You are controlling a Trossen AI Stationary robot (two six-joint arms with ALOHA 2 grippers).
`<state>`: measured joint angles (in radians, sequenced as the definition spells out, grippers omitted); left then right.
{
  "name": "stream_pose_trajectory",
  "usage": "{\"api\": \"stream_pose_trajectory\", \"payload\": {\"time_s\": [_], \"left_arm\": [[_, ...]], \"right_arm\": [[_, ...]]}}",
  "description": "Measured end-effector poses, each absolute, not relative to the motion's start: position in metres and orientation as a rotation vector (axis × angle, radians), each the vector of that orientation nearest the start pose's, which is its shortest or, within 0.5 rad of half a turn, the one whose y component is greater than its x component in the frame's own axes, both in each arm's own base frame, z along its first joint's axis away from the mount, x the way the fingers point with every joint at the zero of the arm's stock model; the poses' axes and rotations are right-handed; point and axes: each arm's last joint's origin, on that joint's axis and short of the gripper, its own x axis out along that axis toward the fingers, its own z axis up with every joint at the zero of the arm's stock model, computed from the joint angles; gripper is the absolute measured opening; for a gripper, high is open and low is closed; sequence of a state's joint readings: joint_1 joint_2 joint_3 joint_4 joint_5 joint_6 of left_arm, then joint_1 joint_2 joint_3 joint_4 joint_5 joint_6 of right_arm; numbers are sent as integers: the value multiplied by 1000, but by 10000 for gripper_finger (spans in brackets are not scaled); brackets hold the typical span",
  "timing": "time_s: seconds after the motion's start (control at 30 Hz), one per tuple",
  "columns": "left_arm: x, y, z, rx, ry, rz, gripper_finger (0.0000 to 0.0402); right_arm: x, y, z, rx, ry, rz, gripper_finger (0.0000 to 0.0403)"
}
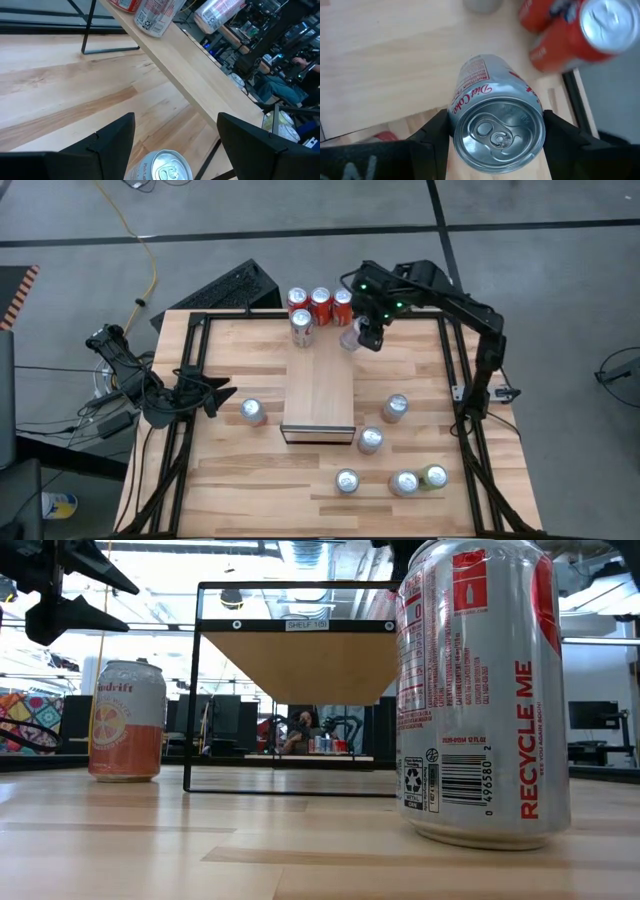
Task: Place canned beverage on shelf
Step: Put the bottom red-silver soda can on the shelf aligned with the other red-silver soda can
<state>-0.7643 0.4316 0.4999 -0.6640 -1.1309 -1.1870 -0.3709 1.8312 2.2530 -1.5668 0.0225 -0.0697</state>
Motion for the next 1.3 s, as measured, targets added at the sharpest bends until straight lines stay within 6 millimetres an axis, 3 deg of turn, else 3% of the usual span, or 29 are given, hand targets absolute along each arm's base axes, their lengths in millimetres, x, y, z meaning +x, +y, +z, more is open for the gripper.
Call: {"api": "stream_pose_trajectory", "payload": {"time_s": [0.2, 0.7, 0.97, 1.3], "left_arm": [[81, -41, 246, -678, 91, 496, 270], [81, -41, 246, -686, 77, 507, 270], [80, -40, 246, -675, 66, 520, 270], [80, -40, 246, -676, 66, 519, 270]], "right_arm": [[328, -116, 424, 36, 1125, -235, 228], [335, -113, 415, -21, 1175, -179, 228], [353, -109, 398, -103, 1238, -156, 230], [352, -108, 399, -153, 1241, -121, 241]]}}
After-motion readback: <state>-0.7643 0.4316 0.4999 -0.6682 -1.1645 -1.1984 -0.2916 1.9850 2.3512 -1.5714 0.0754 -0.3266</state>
